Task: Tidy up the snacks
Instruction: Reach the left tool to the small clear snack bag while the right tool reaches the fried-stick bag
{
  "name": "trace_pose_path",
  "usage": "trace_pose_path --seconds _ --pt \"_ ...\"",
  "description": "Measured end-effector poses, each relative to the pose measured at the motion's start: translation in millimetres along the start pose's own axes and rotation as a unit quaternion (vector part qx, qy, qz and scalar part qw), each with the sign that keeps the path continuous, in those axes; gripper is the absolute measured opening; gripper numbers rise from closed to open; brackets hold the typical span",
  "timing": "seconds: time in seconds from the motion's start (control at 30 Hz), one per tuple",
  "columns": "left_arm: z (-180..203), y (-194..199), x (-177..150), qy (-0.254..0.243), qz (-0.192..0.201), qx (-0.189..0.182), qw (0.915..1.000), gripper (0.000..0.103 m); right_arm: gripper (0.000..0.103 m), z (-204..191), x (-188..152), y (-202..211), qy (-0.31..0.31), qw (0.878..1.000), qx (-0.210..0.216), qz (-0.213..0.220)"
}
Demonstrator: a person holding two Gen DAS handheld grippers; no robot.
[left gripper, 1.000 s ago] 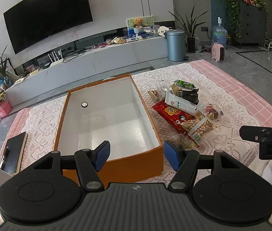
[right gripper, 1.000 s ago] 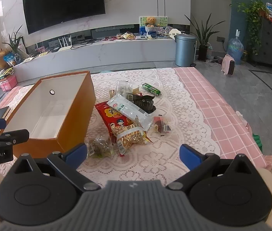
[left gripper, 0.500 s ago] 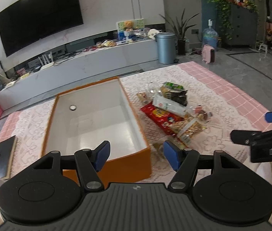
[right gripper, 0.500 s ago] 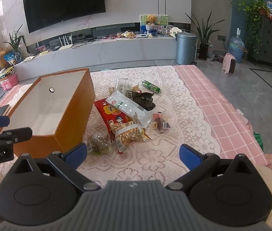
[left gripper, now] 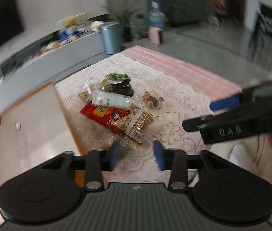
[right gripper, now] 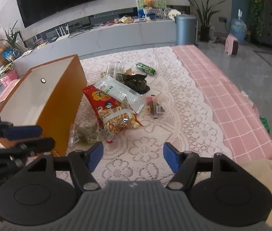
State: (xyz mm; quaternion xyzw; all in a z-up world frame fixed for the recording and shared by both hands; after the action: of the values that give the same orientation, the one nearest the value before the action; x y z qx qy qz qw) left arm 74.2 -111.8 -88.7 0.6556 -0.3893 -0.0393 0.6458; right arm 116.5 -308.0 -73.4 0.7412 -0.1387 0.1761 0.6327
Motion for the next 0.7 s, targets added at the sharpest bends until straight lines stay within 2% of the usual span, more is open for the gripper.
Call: trace_pose_path --seconds 0.03,0.1,0.23,0.4,0.7 --pt "2.4 -3.3 3.2 -0.029 -0.004 0.011 0.9995 0.055 0.069 1.7 1.5 -3.2 -0.002 1.0 0.004 -0.005" --pt "7.0 -14.1 6.9 -0.095 -0.022 0.029 0.9948 0.071 0.073 3.7 5.8 -10.1 -0.003 1.0 0.01 -0.014" --pt "11.9 -44.0 7.5 -0.179 -0.063 0.049 0.9807 0.073 0.078 5.1 15.8 -25.6 -0.002 0.999 0.023 -0.026" --pt "3.5 -75.8 9.6 -0.187 -0.134 0.039 0.9723 0.073 0.079 4.4 29.5 -52.7 0.01 0.998 0.037 -0.048" --pt "-14.1 -104.6 16.8 -0.165 -0.206 0.018 0.9644 0.073 0.079 -10.9 58.5 -93.3 0.071 0.994 0.069 -0.056"
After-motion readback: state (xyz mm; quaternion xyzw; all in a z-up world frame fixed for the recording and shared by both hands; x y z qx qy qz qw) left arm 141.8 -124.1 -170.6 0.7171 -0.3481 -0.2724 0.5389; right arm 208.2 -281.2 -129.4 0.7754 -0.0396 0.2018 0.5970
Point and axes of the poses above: each gripper's, at about its wrist camera, not at the fingertips, and y roughly against the way its jaws point, z to its right, x to its top, the point moved 9 cm from there along -y, roughly the way its jaws point, and after that the axes turned 15 degrees about -z, right-handed, at the moved point
